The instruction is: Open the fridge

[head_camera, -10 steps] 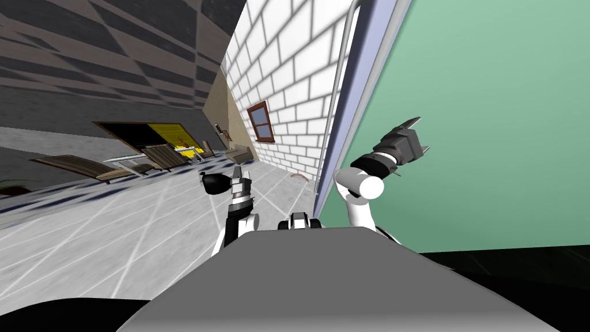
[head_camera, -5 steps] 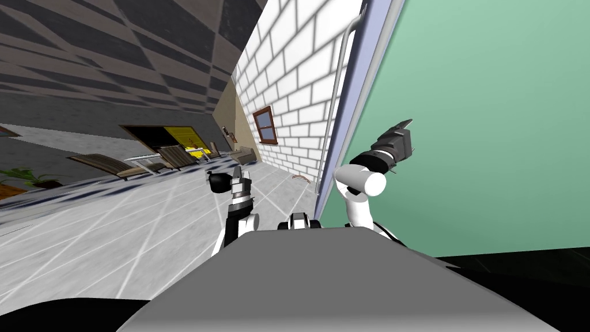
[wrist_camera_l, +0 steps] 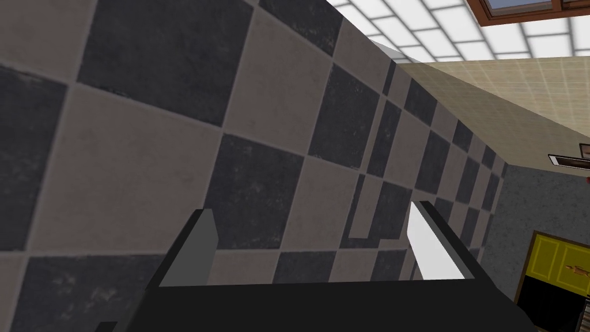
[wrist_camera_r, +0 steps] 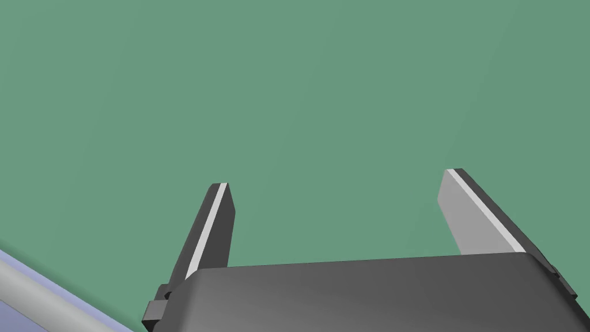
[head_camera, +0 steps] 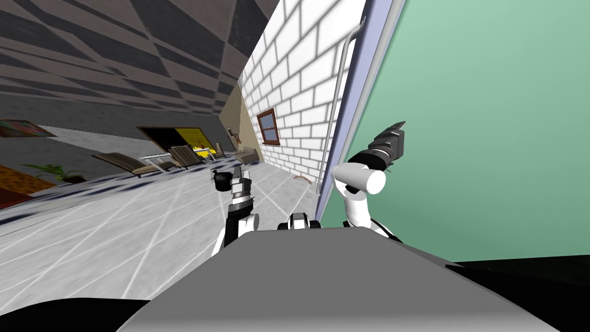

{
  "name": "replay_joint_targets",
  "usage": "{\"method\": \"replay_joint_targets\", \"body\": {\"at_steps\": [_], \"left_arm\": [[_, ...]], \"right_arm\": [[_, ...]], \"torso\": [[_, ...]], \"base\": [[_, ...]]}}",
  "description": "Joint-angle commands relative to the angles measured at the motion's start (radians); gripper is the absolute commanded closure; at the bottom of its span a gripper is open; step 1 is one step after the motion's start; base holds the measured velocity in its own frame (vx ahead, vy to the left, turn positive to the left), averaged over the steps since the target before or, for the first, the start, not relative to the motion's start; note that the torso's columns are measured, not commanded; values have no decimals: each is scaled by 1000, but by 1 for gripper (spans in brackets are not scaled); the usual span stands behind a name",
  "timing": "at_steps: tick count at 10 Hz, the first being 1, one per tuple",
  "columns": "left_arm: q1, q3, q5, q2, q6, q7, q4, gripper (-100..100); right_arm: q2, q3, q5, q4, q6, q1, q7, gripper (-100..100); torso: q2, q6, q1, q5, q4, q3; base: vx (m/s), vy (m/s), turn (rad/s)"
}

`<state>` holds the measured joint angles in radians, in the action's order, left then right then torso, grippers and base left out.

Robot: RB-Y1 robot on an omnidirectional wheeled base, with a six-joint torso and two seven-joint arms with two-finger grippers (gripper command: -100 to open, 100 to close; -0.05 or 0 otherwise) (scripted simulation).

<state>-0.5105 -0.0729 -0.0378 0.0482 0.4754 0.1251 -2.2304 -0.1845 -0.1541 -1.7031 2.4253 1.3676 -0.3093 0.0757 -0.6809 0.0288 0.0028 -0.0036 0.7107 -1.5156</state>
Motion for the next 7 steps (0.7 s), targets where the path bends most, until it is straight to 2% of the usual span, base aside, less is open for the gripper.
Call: {"method": "replay_joint_targets", "body": {"at_steps": [1, 2, 5, 7], "left_arm": [[0, 0, 0, 0, 0, 0, 0, 0], [0, 0, 0, 0, 0, 0, 0, 0], [0, 0, 0, 0, 0, 0, 0, 0], [0, 0, 0, 0, 0, 0, 0, 0]], "right_arm": [[9, -16, -54, -10, 6, -10, 6, -100], [9, -16, -54, -10, 6, -10, 6, -100], [22, -15, -125, 0, 51, -48, 21, -100], [22, -15, -137, 0, 51, -48, 21, -100]], "torso": [[1, 0, 0, 0, 0, -1], [1, -2, 0, 0, 0, -1], [8, 4, -2, -1, -3, -6], [12, 4, 1, 0, -4, -9]], "base": [[-5, 8, 24], [1, -5, -32], [-5, -2, 112], [-17, 0, 23]]}}
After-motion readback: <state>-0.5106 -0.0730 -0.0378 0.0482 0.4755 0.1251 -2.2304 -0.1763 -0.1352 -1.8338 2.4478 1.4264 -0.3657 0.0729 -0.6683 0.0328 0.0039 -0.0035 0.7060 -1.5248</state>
